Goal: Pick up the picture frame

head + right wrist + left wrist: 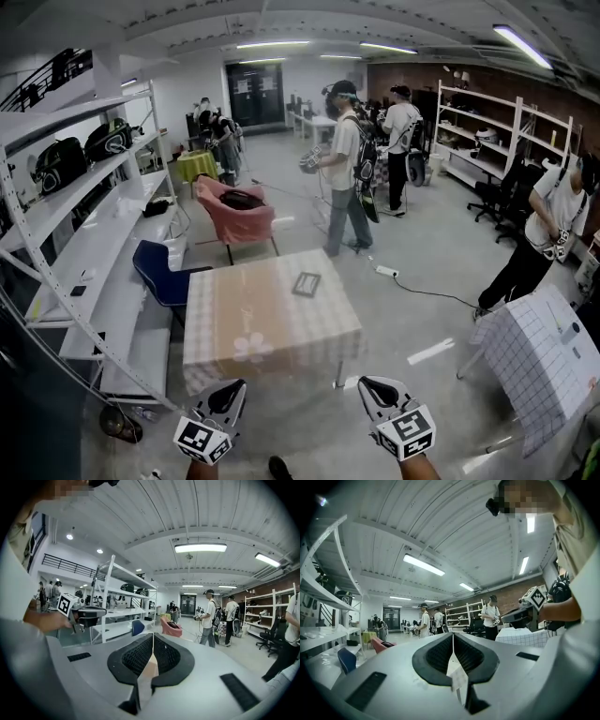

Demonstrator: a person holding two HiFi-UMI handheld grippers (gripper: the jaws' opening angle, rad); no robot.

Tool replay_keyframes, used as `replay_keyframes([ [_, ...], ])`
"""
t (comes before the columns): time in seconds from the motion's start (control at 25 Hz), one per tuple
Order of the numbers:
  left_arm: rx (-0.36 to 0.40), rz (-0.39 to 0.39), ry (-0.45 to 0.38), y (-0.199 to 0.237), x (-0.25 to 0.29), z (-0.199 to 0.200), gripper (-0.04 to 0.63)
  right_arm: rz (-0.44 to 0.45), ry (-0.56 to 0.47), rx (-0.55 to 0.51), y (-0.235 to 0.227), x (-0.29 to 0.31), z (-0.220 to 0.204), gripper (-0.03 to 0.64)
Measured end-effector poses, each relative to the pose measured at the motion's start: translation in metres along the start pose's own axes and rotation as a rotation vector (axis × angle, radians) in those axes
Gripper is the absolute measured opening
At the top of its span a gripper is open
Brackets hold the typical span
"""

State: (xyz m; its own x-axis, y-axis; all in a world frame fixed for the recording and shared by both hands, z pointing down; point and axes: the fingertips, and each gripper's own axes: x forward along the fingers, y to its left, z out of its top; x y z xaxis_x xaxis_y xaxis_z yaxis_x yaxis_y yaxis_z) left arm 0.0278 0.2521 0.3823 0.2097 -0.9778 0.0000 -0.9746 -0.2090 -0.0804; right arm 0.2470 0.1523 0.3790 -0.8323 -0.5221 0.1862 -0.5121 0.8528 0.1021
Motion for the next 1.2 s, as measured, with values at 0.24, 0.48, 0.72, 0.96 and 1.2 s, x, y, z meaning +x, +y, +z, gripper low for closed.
replay_keyframes([
  [0.24, -0.016, -0.072, 0.002, 0.052, 0.055, -0.017, 0.018, -0.066, 0.009, 0.007, -0.026, 0.062, 0.006, 0.026],
  [0.48, -0.036, -0.147, 0.008, 0.111, 0.112, -0.029, 0.018, -0.128, 0.019, 0.028, -0.045, 0.135, 0.014, 0.026],
  [0.72, -0.051, -0.208, 0.006, 0.157, 0.157, -0.037, 0.018, -0.169, 0.032, 0.038, -0.059, 0.195, 0.016, 0.026],
  [0.96, -0.053, -0.252, -0.015, 0.198, 0.184, -0.038, 0.018, -0.223, 0.035, 0.04, -0.068, 0.237, 0.025, 0.026],
  [1.2, -0.062, -0.262, -0.035, 0.233, 0.204, -0.041, 0.018, -0.23, 0.046, 0.031, -0.069, 0.275, 0.029, 0.026],
])
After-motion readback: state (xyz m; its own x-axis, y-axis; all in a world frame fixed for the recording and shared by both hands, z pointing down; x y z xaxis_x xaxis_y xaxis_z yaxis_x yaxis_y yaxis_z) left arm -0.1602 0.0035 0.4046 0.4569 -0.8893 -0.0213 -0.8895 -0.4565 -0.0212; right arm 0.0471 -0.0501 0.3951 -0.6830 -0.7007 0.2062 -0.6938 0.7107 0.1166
